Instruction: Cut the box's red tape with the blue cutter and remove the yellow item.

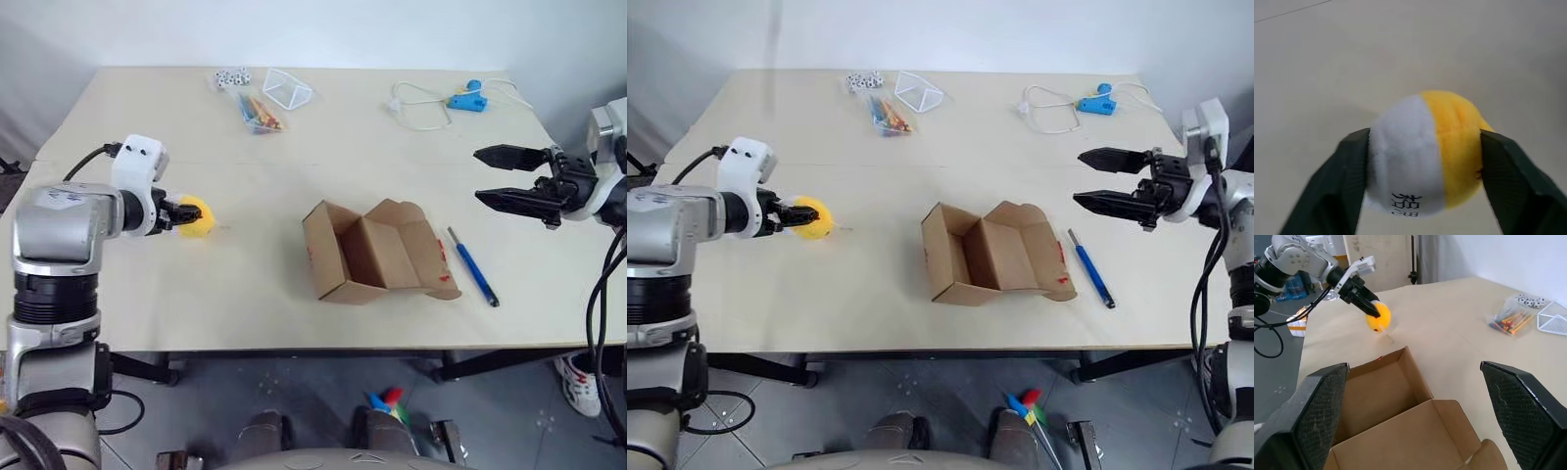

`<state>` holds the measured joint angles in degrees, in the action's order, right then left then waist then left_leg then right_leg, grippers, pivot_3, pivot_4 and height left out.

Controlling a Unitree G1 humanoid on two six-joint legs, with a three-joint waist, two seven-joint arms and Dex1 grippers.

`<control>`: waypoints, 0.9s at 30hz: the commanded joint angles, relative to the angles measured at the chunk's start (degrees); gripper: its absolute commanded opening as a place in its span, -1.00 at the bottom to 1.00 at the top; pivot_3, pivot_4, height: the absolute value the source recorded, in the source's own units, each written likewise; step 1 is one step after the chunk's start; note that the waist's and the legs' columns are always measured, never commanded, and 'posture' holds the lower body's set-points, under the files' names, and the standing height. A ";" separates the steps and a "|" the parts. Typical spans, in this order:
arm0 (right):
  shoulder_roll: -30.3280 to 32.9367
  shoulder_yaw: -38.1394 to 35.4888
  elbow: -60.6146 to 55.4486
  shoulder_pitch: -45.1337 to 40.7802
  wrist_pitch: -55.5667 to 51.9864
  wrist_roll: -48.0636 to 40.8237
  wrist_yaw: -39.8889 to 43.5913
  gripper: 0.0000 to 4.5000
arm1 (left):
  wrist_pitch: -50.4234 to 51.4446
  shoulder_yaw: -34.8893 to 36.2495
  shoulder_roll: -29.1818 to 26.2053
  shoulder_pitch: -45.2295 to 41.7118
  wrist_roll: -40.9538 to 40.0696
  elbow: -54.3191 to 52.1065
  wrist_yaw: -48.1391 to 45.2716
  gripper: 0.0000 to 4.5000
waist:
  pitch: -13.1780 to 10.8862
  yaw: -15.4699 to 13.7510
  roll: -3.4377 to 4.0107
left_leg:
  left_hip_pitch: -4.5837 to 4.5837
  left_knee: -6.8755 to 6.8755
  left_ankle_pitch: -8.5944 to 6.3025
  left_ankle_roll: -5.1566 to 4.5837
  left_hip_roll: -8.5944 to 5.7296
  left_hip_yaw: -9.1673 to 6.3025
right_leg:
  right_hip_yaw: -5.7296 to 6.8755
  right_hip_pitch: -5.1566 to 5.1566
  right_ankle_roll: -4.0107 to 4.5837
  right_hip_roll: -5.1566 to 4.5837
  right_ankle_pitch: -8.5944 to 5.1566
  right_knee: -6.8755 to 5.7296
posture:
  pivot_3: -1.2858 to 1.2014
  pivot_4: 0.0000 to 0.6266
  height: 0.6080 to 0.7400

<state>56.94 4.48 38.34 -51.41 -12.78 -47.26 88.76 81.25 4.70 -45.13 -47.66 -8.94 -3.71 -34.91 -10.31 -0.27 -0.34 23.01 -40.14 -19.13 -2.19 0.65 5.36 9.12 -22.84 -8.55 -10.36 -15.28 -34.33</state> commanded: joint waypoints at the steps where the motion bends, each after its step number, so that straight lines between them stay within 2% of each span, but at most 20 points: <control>1: 2.88 -1.45 -1.36 0.84 0.90 -2.02 3.74 1.00 | 0.69 2.54 -3.67 1.89 -4.14 -2.92 -3.33 0.99 | 0.00 0.19 0.01 | 0.00 0.01 0.00 0.01 0.00 0.00 | 0.00 0.00 0.00 0.00 0.00 0.00 | 0.03 -0.52 1.00; 7: 5.25 -2.16 -1.80 3.84 1.53 -3.01 3.74 1.00 | -0.44 5.01 -9.77 6.13 -10.62 -3.13 -9.01 0.99 | -0.01 0.39 0.02 | -0.02 0.03 -0.02 0.03 0.03 0.02 | -0.02 -0.01 0.00 0.02 0.00 0.01 | 0.03 -0.52 1.00; 10: 7.39 -3.15 -1.55 6.66 1.93 -3.62 3.74 1.00 | -6.38 9.36 -12.17 11.09 -13.87 -3.88 -13.46 0.99 | -0.03 0.35 0.06 | -0.03 0.07 -0.03 0.05 0.04 0.02 | -0.01 -0.02 0.00 0.02 0.00 0.02 | 0.03 -0.52 1.00; 12: 9.39 -3.75 -1.09 9.21 2.42 -3.85 3.74 1.00 | -13.11 14.81 -11.80 15.64 -16.82 -5.97 -17.55 0.99 | -0.04 0.30 0.06 | -0.02 0.07 -0.03 0.06 0.05 0.02 | 0.00 -0.02 0.00 0.02 0.00 0.06 | 0.03 -0.52 1.00; 16: 12.01 -4.97 -0.51 13.43 4.06 -3.59 3.74 1.00 | -26.62 25.58 -5.50 23.50 -22.69 -8.64 -22.36 0.99 | -0.04 0.35 0.09 | -0.02 0.05 -0.04 0.06 0.16 0.06 | -0.03 0.00 0.00 0.00 0.00 0.18 | 0.03 -0.52 1.00; 18: 12.89 -5.58 0.27 15.56 4.86 -3.27 3.74 1.00 | -33.26 28.39 -2.70 27.78 -23.31 -9.95 -23.44 0.99 | -0.03 0.40 0.10 | -0.06 0.05 -0.04 0.06 0.15 0.12 | -0.04 0.03 0.00 0.01 0.00 0.19 | 0.03 -0.52 1.00; 20: 13.42 -6.52 1.06 17.76 5.62 -3.06 3.74 1.00 | -34.25 28.78 -2.23 31.22 -23.78 -9.87 -23.44 0.99 | -0.03 0.42 0.10 | -0.12 0.05 -0.04 0.06 0.10 0.15 | -0.04 0.07 0.01 0.02 0.00 0.19 | 0.03 -0.52 1.00; 23: 13.78 -9.29 1.24 22.16 5.85 -3.04 3.74 1.00 | -41.34 27.49 -2.06 37.37 -22.46 -8.06 -26.78 0.99 | -0.03 0.38 0.10 | -0.16 0.07 -0.04 0.06 0.07 0.22 | -0.05 0.08 0.01 0.02 0.00 0.16 | 0.03 -0.52 1.00; 27: 13.32 -13.37 1.62 25.95 6.09 -2.03 3.74 1.00 | -48.68 25.86 -0.75 39.87 -20.48 -3.86 -25.80 0.99 | -0.03 0.19 0.14 | -0.20 0.05 -0.04 0.05 0.09 0.26 | -0.08 0.14 0.01 0.00 0.00 0.23 | 0.03 -0.52 1.00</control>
<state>69.04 -5.69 40.03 -26.06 -7.78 -48.98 89.10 36.20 30.34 -46.20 -8.09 -29.81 -8.26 -60.95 -10.34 -0.08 -0.20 22.78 -40.09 -19.17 -2.14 0.76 5.63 9.02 -22.67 -8.54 -10.37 -15.28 -34.09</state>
